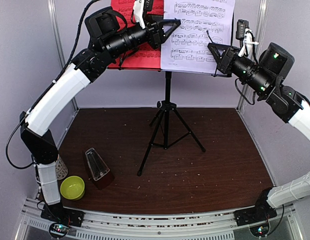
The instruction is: Set up the instrument practice props
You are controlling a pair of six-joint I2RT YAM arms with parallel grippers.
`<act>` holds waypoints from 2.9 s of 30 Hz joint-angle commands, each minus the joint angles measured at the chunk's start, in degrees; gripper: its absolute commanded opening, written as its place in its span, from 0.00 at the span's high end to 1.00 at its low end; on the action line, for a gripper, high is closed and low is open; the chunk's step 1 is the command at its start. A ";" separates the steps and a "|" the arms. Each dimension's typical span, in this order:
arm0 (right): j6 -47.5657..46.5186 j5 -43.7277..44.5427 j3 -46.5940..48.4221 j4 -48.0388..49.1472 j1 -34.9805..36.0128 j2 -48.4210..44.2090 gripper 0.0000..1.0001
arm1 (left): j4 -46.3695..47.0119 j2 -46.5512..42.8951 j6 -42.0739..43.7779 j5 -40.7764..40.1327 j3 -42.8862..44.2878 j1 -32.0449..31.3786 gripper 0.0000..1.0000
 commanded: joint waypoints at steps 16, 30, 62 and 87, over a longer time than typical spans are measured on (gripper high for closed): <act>-0.65 -1.06 -0.58 2.65 -0.04 -1.72 1.00 | 1.29 -6.02 1.71 -2.99 -4.80 -0.78 0.53; -1.21 -1.74 -1.02 3.11 -0.03 -2.07 1.00 | 5.62 -7.42 -1.41 -2.52 -11.12 -0.78 0.95; -0.81 -1.83 -1.37 3.77 0.02 -1.97 0.81 | 7.46 -3.70 -6.08 -2.19 -9.14 -0.80 1.00; -0.07 1.75 -3.13 2.80 0.03 -6.49 0.27 | 8.18 -15.64 -4.48 -7.63 -20.53 -0.95 0.19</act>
